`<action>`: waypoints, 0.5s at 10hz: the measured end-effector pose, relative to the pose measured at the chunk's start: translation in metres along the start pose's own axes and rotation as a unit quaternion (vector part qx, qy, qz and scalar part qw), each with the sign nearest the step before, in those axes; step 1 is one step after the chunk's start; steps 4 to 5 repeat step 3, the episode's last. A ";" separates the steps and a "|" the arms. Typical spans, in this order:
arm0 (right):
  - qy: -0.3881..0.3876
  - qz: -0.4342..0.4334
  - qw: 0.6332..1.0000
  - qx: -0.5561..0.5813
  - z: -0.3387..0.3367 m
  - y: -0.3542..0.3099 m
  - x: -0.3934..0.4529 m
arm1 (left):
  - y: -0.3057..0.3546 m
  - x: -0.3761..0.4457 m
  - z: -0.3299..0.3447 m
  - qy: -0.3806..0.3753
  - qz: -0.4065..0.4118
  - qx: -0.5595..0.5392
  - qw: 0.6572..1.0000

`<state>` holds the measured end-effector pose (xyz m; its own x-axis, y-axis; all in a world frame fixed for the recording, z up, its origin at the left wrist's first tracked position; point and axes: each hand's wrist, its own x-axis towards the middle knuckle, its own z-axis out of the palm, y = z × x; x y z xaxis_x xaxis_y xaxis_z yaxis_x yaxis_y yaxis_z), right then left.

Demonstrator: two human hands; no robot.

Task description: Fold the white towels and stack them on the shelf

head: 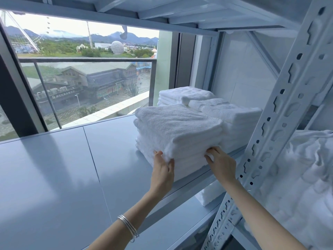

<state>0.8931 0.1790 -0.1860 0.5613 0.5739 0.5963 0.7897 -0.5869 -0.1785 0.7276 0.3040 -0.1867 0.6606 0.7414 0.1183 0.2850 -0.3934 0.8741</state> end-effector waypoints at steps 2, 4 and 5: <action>-0.005 -0.041 0.999 -0.030 -0.039 -0.019 -0.003 | 0.010 -0.002 -0.043 -0.042 0.089 0.200 0.975; -0.089 -0.056 0.993 -0.045 -0.074 -0.040 -0.004 | 0.028 -0.010 -0.066 -0.036 0.092 0.307 0.947; -0.089 -0.056 0.993 -0.045 -0.074 -0.040 -0.004 | 0.028 -0.010 -0.066 -0.036 0.092 0.307 0.947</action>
